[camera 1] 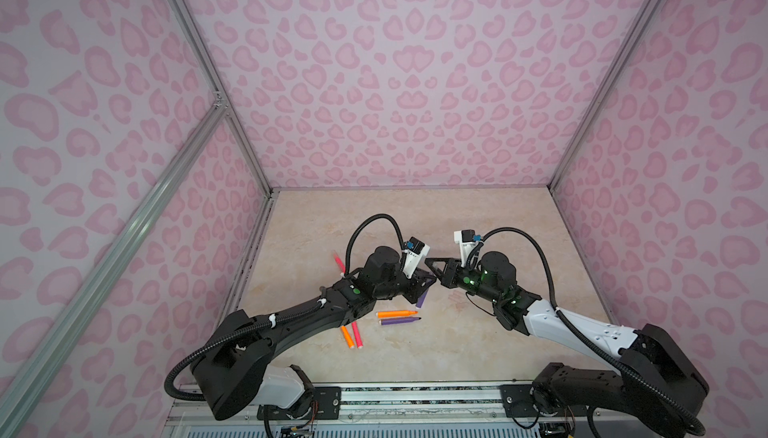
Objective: Insert the pens into the pen caps
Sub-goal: 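Lower the capped purple highlighter to the table with the left gripper while the right withdraws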
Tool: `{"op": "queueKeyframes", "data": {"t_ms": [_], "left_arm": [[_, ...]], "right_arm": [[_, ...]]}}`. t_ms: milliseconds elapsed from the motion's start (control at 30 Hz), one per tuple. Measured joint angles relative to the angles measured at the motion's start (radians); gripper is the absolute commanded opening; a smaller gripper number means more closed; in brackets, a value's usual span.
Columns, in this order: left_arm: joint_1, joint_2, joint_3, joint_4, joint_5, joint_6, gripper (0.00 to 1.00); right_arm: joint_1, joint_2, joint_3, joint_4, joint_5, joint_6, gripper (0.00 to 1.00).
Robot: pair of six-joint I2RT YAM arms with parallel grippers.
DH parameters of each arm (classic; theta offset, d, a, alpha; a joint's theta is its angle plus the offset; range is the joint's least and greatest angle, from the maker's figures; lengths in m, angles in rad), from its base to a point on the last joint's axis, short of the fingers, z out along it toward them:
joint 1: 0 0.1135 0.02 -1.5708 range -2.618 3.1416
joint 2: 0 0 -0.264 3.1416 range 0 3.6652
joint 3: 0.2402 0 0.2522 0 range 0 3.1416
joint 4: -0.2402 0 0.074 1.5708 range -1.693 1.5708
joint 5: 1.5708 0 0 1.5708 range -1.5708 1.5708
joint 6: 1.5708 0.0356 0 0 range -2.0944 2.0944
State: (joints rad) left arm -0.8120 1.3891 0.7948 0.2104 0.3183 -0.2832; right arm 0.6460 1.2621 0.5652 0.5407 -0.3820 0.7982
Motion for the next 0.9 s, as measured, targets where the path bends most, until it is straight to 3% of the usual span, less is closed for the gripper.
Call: {"op": "queueKeyframes", "data": {"t_ms": [133,267,367,500,633,767,900], "left_arm": [[-0.002,-0.005,0.000,-0.014,-0.022,-0.001,0.04],[-0.002,-0.005,0.002,-0.011,-0.030,-0.005,0.03],[0.031,-0.005,0.006,-0.018,-0.069,-0.039,0.03],[0.180,-0.001,-0.016,-0.026,-0.138,-0.136,0.03],[0.320,0.023,-0.022,-0.158,-0.310,-0.248,0.03],[0.388,0.075,0.000,-0.266,-0.410,-0.298,0.03],[0.419,0.170,0.076,-0.333,-0.446,-0.309,0.03]], "right_arm": [[0.000,0.010,0.011,-0.010,-0.003,-0.002,0.01],[0.000,-0.002,0.018,-0.035,0.001,-0.010,0.43],[0.000,-0.052,0.020,-0.074,0.025,-0.032,0.64],[0.000,-0.105,0.021,-0.117,0.088,-0.058,0.73],[0.000,-0.088,0.008,-0.125,0.133,-0.061,0.77],[-0.010,-0.023,0.040,-0.177,0.145,-0.076,0.82],[-0.019,-0.053,0.059,-0.206,0.174,-0.087,0.86]]}}
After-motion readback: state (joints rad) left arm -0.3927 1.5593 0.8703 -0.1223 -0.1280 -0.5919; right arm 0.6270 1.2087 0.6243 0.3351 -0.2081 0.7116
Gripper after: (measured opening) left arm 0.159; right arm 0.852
